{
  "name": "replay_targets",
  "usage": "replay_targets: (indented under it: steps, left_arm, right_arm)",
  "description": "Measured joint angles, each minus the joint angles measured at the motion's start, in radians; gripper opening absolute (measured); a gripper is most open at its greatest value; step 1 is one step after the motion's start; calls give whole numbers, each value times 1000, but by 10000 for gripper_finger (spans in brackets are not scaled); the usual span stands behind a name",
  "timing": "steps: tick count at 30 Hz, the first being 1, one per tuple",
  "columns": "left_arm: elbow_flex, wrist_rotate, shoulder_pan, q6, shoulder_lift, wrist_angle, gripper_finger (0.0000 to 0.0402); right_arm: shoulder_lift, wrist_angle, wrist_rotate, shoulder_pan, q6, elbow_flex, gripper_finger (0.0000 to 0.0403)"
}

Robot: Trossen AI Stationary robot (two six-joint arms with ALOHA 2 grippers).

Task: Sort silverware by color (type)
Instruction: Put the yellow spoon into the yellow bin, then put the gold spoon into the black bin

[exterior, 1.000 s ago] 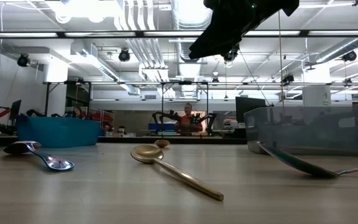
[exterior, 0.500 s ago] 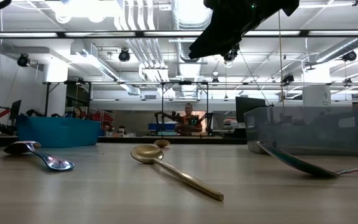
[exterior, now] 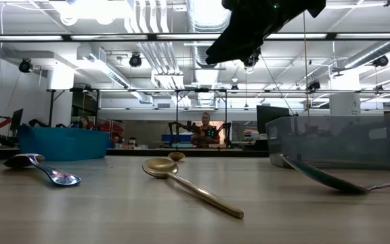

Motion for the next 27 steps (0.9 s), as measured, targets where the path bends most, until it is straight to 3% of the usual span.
replay_targets:
  steps: [7, 13, 27]
  left_arm:
    - [65, -108, 23, 136, -16, -10, 79]
    - [104, -216, 110, 364, -17, 0, 76]
    - [68, -401, 376, 928, -42, 72, 76]
  right_arm:
    - [0, 0, 0, 0, 69, 0, 192]
    - [0, 0, 7, 0, 167, 0, 192]
    - [0, -52, 174, -1, 247, 25, 192]
